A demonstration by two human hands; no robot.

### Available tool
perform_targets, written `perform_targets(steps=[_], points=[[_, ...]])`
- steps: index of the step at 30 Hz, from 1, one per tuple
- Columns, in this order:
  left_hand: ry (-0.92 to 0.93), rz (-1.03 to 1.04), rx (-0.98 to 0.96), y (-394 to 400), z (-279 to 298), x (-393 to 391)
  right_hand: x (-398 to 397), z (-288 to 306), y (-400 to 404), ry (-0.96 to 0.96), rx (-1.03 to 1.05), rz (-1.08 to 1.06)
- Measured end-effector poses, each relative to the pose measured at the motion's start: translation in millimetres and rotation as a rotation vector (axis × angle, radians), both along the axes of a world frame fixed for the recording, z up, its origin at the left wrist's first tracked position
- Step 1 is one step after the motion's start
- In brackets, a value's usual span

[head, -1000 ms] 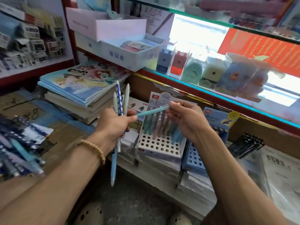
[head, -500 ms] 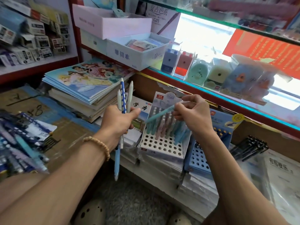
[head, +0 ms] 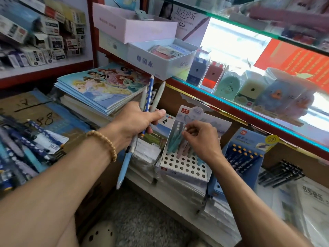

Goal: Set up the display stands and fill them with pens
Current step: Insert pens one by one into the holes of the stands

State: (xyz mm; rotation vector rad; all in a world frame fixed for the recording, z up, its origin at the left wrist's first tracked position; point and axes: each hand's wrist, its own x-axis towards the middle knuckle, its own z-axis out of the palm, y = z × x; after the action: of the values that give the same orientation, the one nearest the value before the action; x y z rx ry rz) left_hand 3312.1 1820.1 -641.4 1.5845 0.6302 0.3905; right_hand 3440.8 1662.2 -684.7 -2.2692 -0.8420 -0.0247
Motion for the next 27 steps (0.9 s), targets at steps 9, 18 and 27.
perform_targets(steps=[9,18,27], points=[[-0.049,-0.082,-0.029,7,0,0,-9,-7,18,-0.041,-0.181,0.047],[-0.057,-0.194,-0.080,4,-4,-6,-10,-6,22,-0.125,-0.136,0.009],[0.020,-0.385,-0.058,-23,-14,0,-25,43,-4,0.696,0.368,0.182]])
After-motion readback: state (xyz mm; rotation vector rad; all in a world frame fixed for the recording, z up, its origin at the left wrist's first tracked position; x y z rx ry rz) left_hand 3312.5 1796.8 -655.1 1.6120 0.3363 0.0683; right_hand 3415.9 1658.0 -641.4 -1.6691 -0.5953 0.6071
